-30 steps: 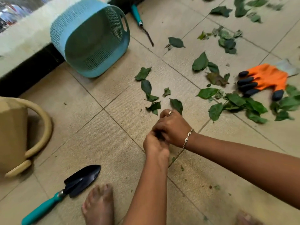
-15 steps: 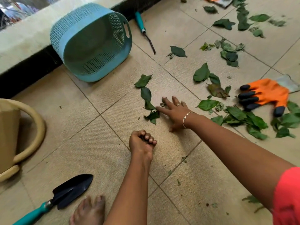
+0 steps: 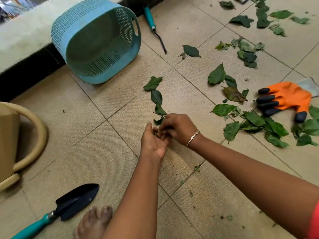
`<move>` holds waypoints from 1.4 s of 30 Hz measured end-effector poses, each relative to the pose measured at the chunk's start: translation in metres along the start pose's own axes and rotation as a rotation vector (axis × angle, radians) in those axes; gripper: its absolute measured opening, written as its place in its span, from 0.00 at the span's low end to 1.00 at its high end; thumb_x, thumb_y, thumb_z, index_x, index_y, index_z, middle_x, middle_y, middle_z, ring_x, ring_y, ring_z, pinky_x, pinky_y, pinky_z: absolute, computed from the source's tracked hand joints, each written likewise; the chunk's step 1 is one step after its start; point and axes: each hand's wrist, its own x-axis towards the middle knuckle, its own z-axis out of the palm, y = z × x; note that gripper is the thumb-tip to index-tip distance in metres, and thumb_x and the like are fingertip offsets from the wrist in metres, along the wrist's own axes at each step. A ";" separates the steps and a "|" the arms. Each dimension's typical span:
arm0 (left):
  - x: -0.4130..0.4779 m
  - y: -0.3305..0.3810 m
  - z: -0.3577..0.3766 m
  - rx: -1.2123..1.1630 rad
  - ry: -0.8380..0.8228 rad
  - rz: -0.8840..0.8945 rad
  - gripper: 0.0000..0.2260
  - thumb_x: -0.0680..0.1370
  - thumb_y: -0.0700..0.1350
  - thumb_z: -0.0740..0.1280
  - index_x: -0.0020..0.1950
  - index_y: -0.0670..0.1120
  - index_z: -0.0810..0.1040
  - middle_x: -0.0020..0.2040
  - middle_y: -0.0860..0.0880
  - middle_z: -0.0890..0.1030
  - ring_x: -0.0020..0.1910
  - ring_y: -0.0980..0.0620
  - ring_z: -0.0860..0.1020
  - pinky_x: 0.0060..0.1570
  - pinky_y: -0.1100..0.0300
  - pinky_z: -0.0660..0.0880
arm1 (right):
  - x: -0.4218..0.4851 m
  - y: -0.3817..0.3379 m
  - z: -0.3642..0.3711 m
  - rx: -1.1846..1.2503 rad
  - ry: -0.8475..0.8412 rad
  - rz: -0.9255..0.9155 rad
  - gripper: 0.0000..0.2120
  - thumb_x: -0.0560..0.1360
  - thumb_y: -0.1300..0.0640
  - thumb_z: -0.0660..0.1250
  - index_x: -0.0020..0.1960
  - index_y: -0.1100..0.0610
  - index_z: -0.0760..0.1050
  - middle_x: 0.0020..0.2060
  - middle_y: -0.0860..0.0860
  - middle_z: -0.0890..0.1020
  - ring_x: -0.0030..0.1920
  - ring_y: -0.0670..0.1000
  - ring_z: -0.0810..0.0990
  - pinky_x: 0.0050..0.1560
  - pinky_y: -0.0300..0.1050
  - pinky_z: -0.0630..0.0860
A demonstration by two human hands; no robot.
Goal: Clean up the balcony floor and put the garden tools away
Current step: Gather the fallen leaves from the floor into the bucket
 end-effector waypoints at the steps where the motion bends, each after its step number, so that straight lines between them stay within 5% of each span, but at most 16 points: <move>1: 0.001 0.002 0.002 -0.021 0.001 -0.015 0.17 0.83 0.50 0.53 0.42 0.40 0.71 0.34 0.41 0.78 0.35 0.49 0.79 0.40 0.57 0.78 | 0.001 -0.007 0.007 -0.057 0.007 -0.090 0.05 0.64 0.68 0.69 0.36 0.60 0.82 0.31 0.54 0.80 0.35 0.57 0.79 0.36 0.47 0.76; 3: 0.005 0.005 0.001 -0.080 0.030 -0.036 0.18 0.83 0.48 0.53 0.42 0.39 0.74 0.36 0.42 0.78 0.41 0.49 0.77 0.46 0.59 0.75 | 0.008 -0.014 0.017 -0.214 0.005 -0.259 0.05 0.61 0.66 0.67 0.34 0.59 0.80 0.28 0.53 0.78 0.36 0.59 0.78 0.36 0.48 0.74; 5: 0.008 0.010 -0.002 -0.073 0.114 -0.033 0.17 0.83 0.45 0.52 0.41 0.41 0.74 0.38 0.43 0.77 0.42 0.49 0.77 0.48 0.56 0.74 | 0.024 -0.017 0.016 -0.247 -0.163 -0.199 0.06 0.65 0.60 0.67 0.41 0.59 0.80 0.40 0.55 0.77 0.46 0.58 0.73 0.46 0.50 0.72; 8: 0.008 0.017 0.001 -0.031 0.264 0.019 0.18 0.82 0.43 0.52 0.32 0.46 0.66 0.22 0.49 0.71 0.21 0.54 0.72 0.25 0.66 0.71 | 0.053 -0.011 0.006 -0.048 -0.462 -0.052 0.25 0.61 0.44 0.67 0.54 0.55 0.76 0.53 0.55 0.72 0.52 0.51 0.67 0.54 0.45 0.67; 11: 0.007 0.024 0.008 -0.056 0.263 0.031 0.18 0.81 0.44 0.51 0.30 0.48 0.60 0.17 0.53 0.60 0.15 0.57 0.57 0.20 0.68 0.55 | 0.082 0.006 -0.006 0.093 -0.391 0.042 0.40 0.58 0.35 0.67 0.65 0.54 0.70 0.65 0.56 0.69 0.64 0.53 0.67 0.65 0.48 0.65; 13: 0.009 0.025 0.005 -0.088 0.260 0.041 0.18 0.81 0.45 0.51 0.31 0.48 0.60 0.18 0.53 0.59 0.15 0.57 0.56 0.21 0.67 0.53 | 0.097 0.020 -0.013 -0.063 -0.313 0.113 0.45 0.61 0.34 0.69 0.72 0.52 0.62 0.73 0.57 0.57 0.72 0.58 0.57 0.71 0.56 0.59; 17: 0.010 0.018 -0.011 -0.110 0.269 0.053 0.18 0.82 0.46 0.51 0.32 0.46 0.64 0.18 0.53 0.60 0.15 0.57 0.56 0.19 0.71 0.53 | 0.101 0.034 -0.009 -0.473 -0.585 0.131 0.53 0.60 0.32 0.71 0.76 0.44 0.45 0.75 0.55 0.39 0.74 0.62 0.39 0.72 0.61 0.42; 20: 0.012 0.018 -0.014 -0.113 0.236 0.066 0.17 0.83 0.46 0.50 0.36 0.44 0.69 0.19 0.52 0.61 0.15 0.57 0.57 0.17 0.72 0.53 | 0.078 0.031 0.007 -0.541 -0.568 0.042 0.47 0.64 0.35 0.70 0.75 0.44 0.50 0.76 0.54 0.44 0.75 0.61 0.42 0.72 0.61 0.44; 22: 0.010 0.020 -0.011 -0.088 0.210 0.078 0.18 0.83 0.46 0.50 0.38 0.42 0.71 0.21 0.51 0.63 0.14 0.57 0.58 0.17 0.72 0.54 | 0.053 0.033 0.012 -0.486 -0.415 -0.029 0.32 0.73 0.45 0.67 0.73 0.47 0.60 0.75 0.54 0.55 0.74 0.59 0.53 0.69 0.56 0.61; 24: 0.010 0.020 -0.009 -0.062 0.200 0.094 0.17 0.83 0.46 0.51 0.40 0.42 0.72 0.25 0.51 0.64 0.15 0.57 0.58 0.16 0.71 0.55 | 0.026 0.037 0.011 -0.448 -0.213 -0.151 0.19 0.73 0.60 0.68 0.64 0.55 0.75 0.65 0.57 0.73 0.64 0.61 0.73 0.47 0.52 0.78; 26: 0.010 0.016 -0.009 -0.041 0.194 0.105 0.15 0.83 0.45 0.53 0.42 0.42 0.73 0.28 0.50 0.65 0.15 0.58 0.58 0.16 0.70 0.55 | 0.010 0.047 0.007 -0.407 -0.086 -0.214 0.12 0.66 0.67 0.71 0.48 0.60 0.82 0.48 0.59 0.83 0.45 0.61 0.82 0.30 0.47 0.77; 30: 0.008 0.008 -0.005 0.045 0.171 0.130 0.07 0.80 0.41 0.58 0.51 0.42 0.75 0.35 0.47 0.74 0.18 0.58 0.60 0.16 0.68 0.57 | 0.008 0.051 -0.027 -0.241 -0.134 0.077 0.08 0.69 0.69 0.68 0.46 0.62 0.83 0.44 0.57 0.84 0.46 0.57 0.81 0.41 0.39 0.71; 34: 0.005 -0.002 0.007 0.244 0.056 0.087 0.10 0.82 0.46 0.57 0.52 0.43 0.76 0.35 0.47 0.75 0.19 0.59 0.61 0.16 0.68 0.57 | 0.012 0.027 -0.055 0.090 -0.253 0.166 0.07 0.67 0.68 0.72 0.44 0.61 0.83 0.38 0.49 0.82 0.35 0.36 0.77 0.38 0.24 0.68; 37: 0.000 -0.011 0.020 0.356 -0.001 0.017 0.15 0.82 0.51 0.55 0.42 0.45 0.74 0.26 0.50 0.75 0.20 0.57 0.67 0.16 0.69 0.57 | 0.014 0.005 -0.048 0.085 -0.305 0.175 0.08 0.68 0.67 0.71 0.46 0.61 0.82 0.39 0.48 0.81 0.38 0.40 0.78 0.40 0.25 0.68; 42: -0.007 -0.015 0.026 0.330 0.007 -0.038 0.19 0.82 0.51 0.53 0.37 0.45 0.74 0.23 0.51 0.76 0.19 0.57 0.73 0.17 0.72 0.62 | 0.008 0.002 -0.025 -0.198 -0.240 0.097 0.07 0.72 0.61 0.67 0.50 0.58 0.80 0.45 0.51 0.80 0.55 0.52 0.71 0.54 0.43 0.65</move>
